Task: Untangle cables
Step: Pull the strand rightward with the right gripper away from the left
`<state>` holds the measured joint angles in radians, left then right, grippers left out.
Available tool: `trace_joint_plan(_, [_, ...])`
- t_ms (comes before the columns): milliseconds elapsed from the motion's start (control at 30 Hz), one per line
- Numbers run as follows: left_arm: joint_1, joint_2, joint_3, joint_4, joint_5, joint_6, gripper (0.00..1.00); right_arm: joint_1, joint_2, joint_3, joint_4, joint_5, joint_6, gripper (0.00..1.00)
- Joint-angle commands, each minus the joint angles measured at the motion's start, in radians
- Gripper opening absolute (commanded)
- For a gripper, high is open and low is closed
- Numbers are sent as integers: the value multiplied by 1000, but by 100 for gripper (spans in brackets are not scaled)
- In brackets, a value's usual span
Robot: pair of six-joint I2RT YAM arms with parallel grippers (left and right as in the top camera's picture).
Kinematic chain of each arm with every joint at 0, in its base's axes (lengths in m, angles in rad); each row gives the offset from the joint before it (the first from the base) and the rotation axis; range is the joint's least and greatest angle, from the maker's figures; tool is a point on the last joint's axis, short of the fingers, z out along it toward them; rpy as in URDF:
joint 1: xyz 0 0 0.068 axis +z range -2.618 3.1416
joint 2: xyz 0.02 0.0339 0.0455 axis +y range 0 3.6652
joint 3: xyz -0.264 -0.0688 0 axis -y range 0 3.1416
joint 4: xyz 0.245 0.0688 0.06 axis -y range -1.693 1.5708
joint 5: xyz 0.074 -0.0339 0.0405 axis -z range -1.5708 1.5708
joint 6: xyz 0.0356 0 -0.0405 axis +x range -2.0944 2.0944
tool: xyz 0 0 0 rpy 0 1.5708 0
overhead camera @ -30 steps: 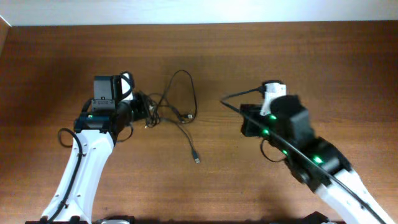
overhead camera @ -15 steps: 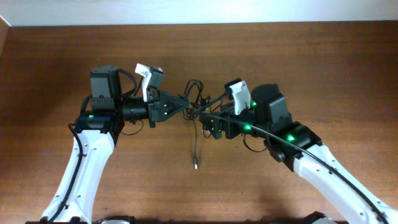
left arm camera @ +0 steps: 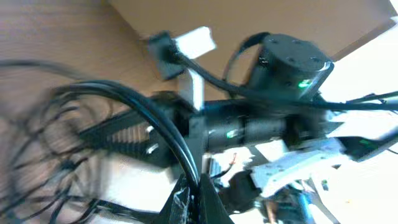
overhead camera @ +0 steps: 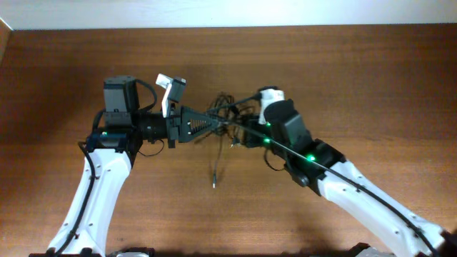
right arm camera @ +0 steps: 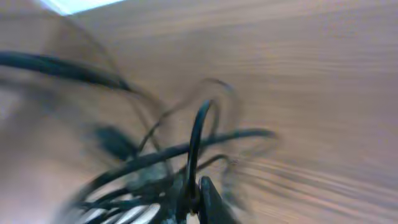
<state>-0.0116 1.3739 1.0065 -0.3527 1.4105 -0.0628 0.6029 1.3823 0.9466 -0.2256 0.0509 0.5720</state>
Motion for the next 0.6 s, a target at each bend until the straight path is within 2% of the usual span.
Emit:
trace_joint_plan(0, [8, -17, 11, -33, -259, 26, 0, -103, -173, -9, -195, 413, 78, 4])
trace_joint_plan(100, [8, -17, 11, -141, -795, -6, 0, -250, -384, -10, -386, 484, 98, 4])
trace_joint_plan(133, [8, -17, 11, -166, -969, -78, 0, -298, -443, -10, -416, 460, 98, 4])
trace_joint_plan(233, [8, -17, 11, -221, -1356, -339, 0, -382, -541, -10, -460, 447, 98, 4])
trace_joint_plan(300, [8, -17, 11, -255, -1535, -513, 0, -409, -566, -10, -479, 447, 98, 4])
trace_joint_plan(400, [8, -17, 11, -270, -1715, -666, 0, -459, -563, -10, -526, 509, 99, 4])
trace_joint_plan(467, [14, -17, 11, -270, -1896, -683, 0, -525, -563, -10, -549, 525, 99, 4])
trace_joint_plan(567, [60, -17, 11, -274, -1946, -687, 0, -603, -562, -10, -557, 465, 98, 4])
